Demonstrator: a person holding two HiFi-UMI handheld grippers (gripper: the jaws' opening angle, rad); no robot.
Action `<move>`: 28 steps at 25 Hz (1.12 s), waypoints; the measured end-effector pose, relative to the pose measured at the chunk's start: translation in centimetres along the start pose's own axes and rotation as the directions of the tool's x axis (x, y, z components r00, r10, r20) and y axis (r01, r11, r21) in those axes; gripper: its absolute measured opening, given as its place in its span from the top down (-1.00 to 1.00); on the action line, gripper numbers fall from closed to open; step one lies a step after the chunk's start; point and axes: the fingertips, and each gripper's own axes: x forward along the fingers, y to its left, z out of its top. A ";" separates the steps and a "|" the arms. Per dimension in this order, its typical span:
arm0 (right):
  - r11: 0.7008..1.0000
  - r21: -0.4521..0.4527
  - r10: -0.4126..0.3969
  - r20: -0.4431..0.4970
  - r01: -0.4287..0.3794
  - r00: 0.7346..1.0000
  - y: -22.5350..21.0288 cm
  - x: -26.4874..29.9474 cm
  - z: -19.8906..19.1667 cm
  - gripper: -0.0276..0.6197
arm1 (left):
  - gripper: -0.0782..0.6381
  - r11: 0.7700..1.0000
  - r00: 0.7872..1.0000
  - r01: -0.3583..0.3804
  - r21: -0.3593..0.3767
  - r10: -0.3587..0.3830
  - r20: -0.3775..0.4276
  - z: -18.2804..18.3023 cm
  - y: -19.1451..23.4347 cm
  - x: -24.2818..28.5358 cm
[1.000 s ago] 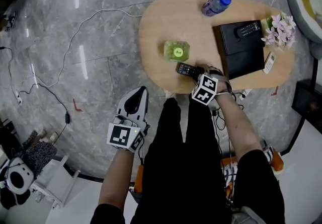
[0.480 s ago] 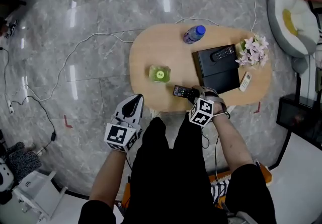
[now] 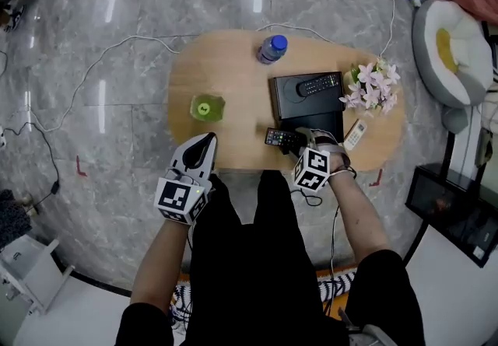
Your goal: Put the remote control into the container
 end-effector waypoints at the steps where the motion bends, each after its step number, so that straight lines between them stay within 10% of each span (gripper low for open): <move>1: 1.000 -0.028 0.014 -0.001 -0.014 1.000 0.0 0.1 -0.7 0.15 | 0.76 1.000 1.000 -0.010 -0.006 0.010 0.003 -0.3 -0.6 0.4; 28: 0.950 -0.286 0.121 -0.044 -0.128 0.992 -1.1 7.9 -9.5 0.15 | 0.76 0.974 0.983 -0.180 -0.137 0.174 -0.051 -8.6 -6.5 5.3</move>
